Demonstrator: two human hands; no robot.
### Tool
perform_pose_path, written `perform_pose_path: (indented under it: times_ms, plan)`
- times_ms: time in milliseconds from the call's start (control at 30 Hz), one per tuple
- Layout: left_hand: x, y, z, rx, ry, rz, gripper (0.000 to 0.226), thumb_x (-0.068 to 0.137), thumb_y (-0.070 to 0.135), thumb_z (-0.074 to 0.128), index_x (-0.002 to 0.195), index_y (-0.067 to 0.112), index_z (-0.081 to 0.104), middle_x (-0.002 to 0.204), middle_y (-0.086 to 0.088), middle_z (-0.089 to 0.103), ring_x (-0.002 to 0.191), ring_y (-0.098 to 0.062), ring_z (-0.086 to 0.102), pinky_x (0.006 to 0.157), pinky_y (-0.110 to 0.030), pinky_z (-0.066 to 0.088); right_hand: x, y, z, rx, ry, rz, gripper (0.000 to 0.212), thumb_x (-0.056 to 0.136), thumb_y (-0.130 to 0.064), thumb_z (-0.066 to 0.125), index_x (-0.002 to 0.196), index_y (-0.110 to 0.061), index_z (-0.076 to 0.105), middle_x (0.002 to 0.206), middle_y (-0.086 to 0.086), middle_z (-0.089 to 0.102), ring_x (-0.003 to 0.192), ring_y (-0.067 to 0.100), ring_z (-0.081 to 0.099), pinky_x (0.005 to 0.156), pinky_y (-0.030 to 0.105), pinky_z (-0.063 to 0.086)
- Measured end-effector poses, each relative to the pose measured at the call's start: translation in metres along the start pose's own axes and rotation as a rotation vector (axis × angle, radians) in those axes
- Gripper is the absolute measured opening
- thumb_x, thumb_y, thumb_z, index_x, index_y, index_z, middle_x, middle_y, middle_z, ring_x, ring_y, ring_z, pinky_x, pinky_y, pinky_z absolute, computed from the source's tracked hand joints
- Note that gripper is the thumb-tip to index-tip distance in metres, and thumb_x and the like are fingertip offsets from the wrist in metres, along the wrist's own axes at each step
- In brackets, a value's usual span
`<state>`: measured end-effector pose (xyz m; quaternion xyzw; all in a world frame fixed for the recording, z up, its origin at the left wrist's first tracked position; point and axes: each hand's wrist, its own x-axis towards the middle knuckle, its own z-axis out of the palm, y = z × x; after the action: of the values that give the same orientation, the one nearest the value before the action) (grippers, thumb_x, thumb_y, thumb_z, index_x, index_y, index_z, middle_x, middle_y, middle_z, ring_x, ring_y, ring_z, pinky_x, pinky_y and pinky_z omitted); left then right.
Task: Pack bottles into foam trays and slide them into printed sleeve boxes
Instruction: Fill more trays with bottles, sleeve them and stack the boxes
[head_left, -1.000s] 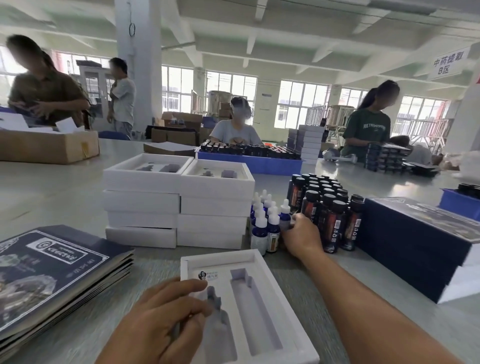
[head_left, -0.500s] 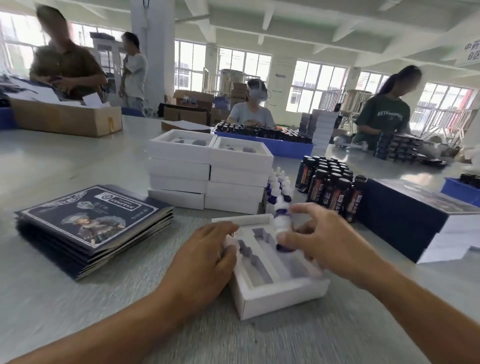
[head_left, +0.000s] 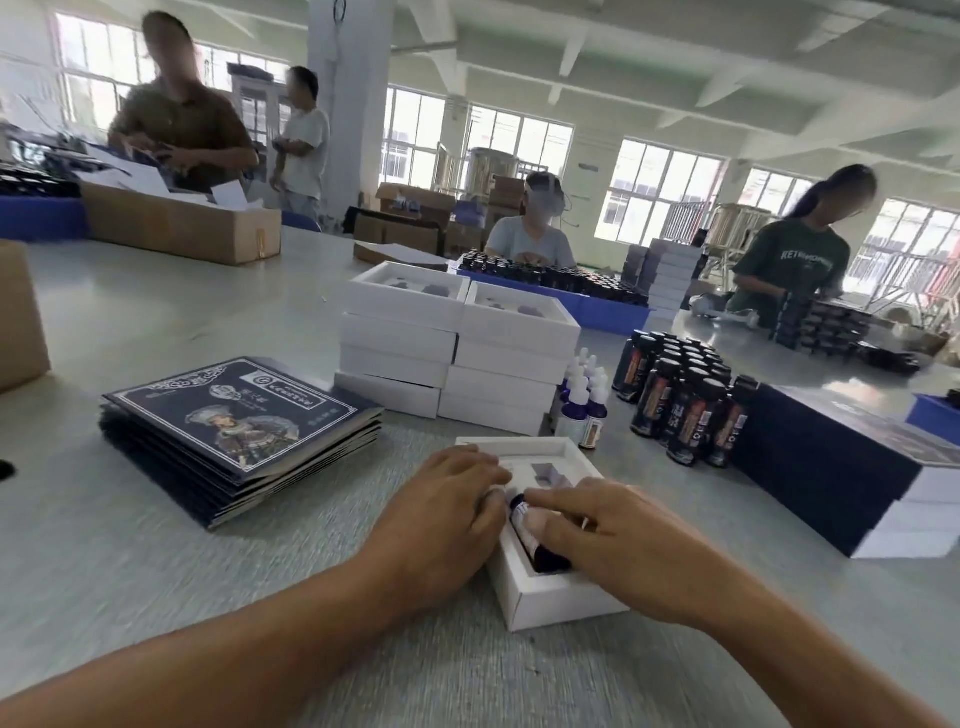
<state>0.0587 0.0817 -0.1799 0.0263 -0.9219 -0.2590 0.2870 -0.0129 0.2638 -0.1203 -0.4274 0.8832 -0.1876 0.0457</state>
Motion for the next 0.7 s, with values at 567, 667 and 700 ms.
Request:
perform_pose_path:
  times_ms: [567,667,700]
  plan:
    - [-0.012,0.008,-0.005,-0.004,-0.089,0.118,0.059,0.088,0.072,0.026,0.128,0.039,0.056,0.132,0.024,0.051,0.130,0.006,0.034,0.109,-0.024,0.032,-0.002,-0.011,0.018,-0.106,0.005,-0.002,0.027,0.101,-0.040,0.039,0.103,-0.030,0.064,0.110,-0.008,0.051,0.094,0.010,0.054,0.087,0.040,0.053]
    - [-0.010,0.013,-0.005,-0.021,-0.077,0.135,0.065,0.082,0.074,0.019,0.125,0.042,0.056,0.122,0.033,0.048,0.125,0.012,0.035,0.104,-0.015,0.029,0.000,-0.013,0.011,-0.131,-0.031,0.016,0.027,0.100,-0.038,0.040,0.105,-0.027,0.064,0.115,-0.003,0.050,0.099,0.017,0.054,0.089,0.043,0.052]
    - [-0.011,0.014,-0.005,-0.031,-0.073,0.143,0.062,0.081,0.074,0.020,0.123,0.045,0.056,0.120,0.037,0.046,0.124,0.015,0.034,0.102,-0.011,0.027,-0.001,-0.013,0.010,-0.134,-0.033,0.011,0.027,0.100,-0.038,0.040,0.106,-0.026,0.064,0.115,-0.002,0.050,0.100,0.018,0.054,0.089,0.044,0.052]
